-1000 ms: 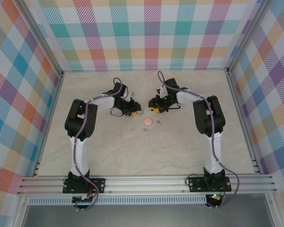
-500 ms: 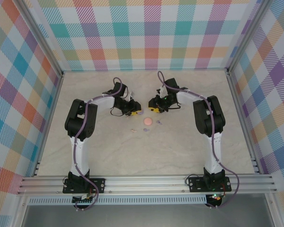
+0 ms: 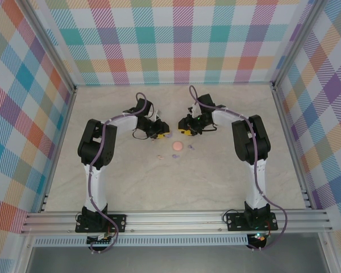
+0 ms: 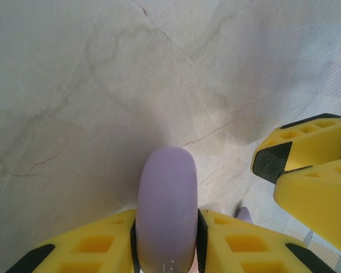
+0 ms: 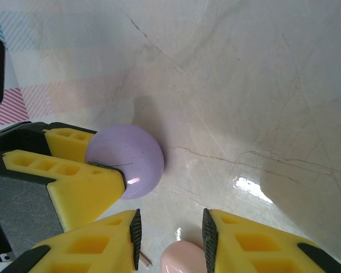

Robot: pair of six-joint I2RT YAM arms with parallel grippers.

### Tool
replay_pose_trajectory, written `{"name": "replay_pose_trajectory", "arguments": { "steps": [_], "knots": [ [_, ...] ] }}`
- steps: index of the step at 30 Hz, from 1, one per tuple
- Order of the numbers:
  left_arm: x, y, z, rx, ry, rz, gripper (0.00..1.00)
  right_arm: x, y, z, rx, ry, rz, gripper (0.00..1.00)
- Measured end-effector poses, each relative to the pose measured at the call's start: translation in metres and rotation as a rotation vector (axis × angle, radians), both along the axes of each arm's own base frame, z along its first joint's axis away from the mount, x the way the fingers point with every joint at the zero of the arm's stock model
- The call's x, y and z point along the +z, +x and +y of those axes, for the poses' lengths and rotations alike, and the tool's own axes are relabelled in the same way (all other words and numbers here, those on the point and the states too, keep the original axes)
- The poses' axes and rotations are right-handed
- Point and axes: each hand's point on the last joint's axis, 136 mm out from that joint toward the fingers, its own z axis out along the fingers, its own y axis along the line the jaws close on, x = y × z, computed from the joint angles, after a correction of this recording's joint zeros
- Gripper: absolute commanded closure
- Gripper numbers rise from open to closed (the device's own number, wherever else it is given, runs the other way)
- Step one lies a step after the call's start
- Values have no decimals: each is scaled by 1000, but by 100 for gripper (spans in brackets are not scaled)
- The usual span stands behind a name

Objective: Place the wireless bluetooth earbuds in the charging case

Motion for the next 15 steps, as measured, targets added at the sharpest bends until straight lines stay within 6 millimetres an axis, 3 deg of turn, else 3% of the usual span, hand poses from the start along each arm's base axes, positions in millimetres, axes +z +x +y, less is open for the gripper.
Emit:
{"name": "replay_pose_trajectory", "arguments": {
  "steps": [4, 9, 12, 15],
  "knots": [
    [2, 1, 0, -8, 1, -7, 85, 0, 0, 0, 6, 0, -7, 65],
    [13, 0, -3, -21, -25, -22, 86, 9, 0, -3, 20, 23, -32, 63],
    [40, -1, -9, -49, -77, -67, 86, 33, -1, -10, 35, 58, -81, 59],
    [84, -2, -17, -99, -156, -168, 86, 75, 0, -16, 61, 114, -181, 58]
  ]
}}
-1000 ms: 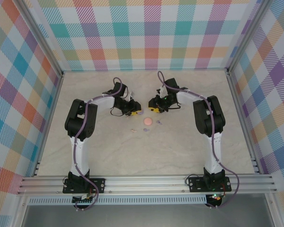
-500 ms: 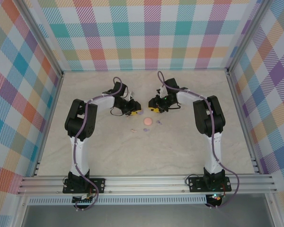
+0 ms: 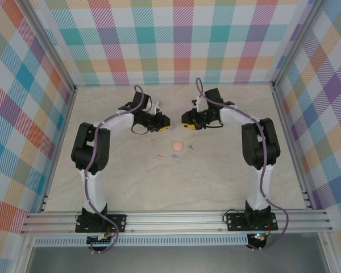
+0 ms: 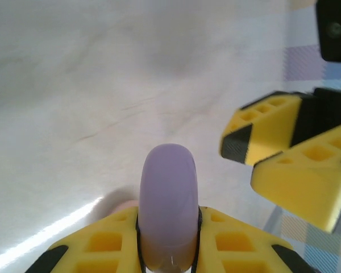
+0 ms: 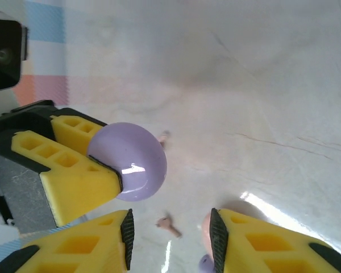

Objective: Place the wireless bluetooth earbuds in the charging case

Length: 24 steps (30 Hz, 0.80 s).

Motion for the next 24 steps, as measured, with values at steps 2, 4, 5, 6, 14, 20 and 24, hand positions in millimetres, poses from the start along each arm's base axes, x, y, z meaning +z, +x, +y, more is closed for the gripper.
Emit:
{"name": "replay_pose_trajectory", "arguments": {
  "steps": [2, 4, 5, 6, 14, 20, 24],
  "knots": [
    [30, -4, -4, -41, -51, -70, 86, 32, -2, -3, 31, 47, -80, 58],
    [59, -9, -8, -83, -97, -137, 86, 58, -6, -5, 61, 88, -145, 58],
    [71, -13, -9, -104, -117, -169, 86, 72, -10, -5, 84, 115, -181, 58],
    [84, -16, -10, -126, -136, -204, 86, 84, -14, -4, 108, 139, -210, 57],
    [151, -47, -12, -255, -243, -365, 86, 133, -47, 3, 262, 283, -320, 52],
    [167, -62, -14, -323, -267, -399, 86, 150, -64, 7, 351, 347, -348, 55],
    [169, -71, -18, -357, -272, -396, 86, 155, -73, 10, 386, 372, -350, 54]
  ]
}}
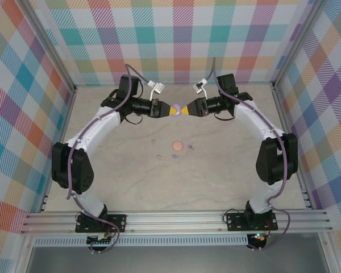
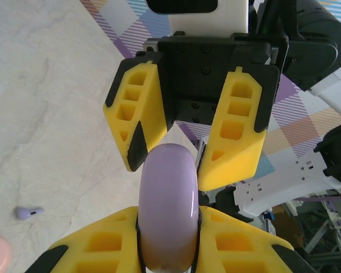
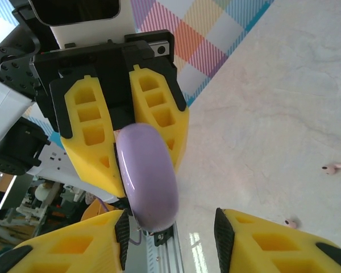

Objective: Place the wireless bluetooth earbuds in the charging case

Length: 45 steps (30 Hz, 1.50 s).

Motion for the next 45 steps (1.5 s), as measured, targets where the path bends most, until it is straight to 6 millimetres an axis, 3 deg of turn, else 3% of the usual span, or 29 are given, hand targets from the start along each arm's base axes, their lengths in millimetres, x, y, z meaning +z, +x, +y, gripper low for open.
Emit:
{"name": "replay_pose_trajectory", "arguments": {
  "steps": [14, 19, 23, 26, 33, 45],
  "knots": [
    [1, -5, -2, -18, 5, 7, 86, 11, -12, 10, 46, 4, -26, 61],
    [1, -7, -3, -23, 4, 8, 83, 9, -12, 9, 43, -4, -21, 69],
    [1, -7, -3, -21, 6, 8, 74, 7, -11, 9, 34, -15, -20, 77],
    [-1, -4, -3, -1, 18, 11, 60, 5, -8, 9, 19, -29, -23, 80],
    [-11, 11, 2, 87, 79, 2, 42, -7, 7, 7, -66, -111, -19, 81],
    [-14, 28, 16, 215, 170, -61, 37, -22, 22, 1, -171, -205, 7, 81]
  ]
}}
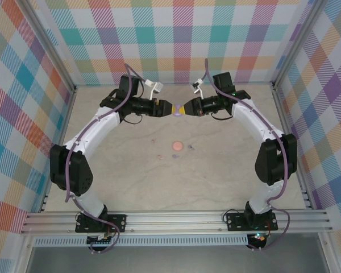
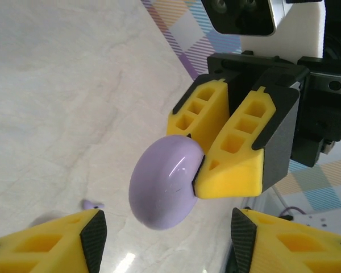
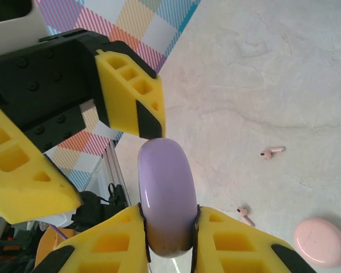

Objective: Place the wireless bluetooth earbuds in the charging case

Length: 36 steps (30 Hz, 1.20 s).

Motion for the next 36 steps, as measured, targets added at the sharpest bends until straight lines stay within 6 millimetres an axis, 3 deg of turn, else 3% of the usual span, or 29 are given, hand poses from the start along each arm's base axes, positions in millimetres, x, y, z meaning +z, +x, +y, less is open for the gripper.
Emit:
{"name": "replay_pose_trajectory", "arguments": {
  "steps": [6, 9, 13, 21, 27, 36],
  "knots": [
    [7, -1, 13, 28, 93, -160, 36, -4, 0, -3, -38, -30, 61, 82],
    [0, -14, 15, -12, 163, -303, 24, 1, -1, -4, -49, -35, 84, 81],
    [-9, -31, 13, -82, 233, -495, 16, 7, -4, -3, -54, -40, 112, 80],
    [-10, -33, 1, -191, 361, -813, 11, 0, -16, 8, -21, -67, 177, 80],
    [-9, -30, -3, -217, 429, -925, 11, -4, -24, 17, 11, -81, 216, 80],
    [-22, -27, -4, -248, 493, -945, 13, -1, -31, 23, 37, -83, 231, 80]
  ]
}}
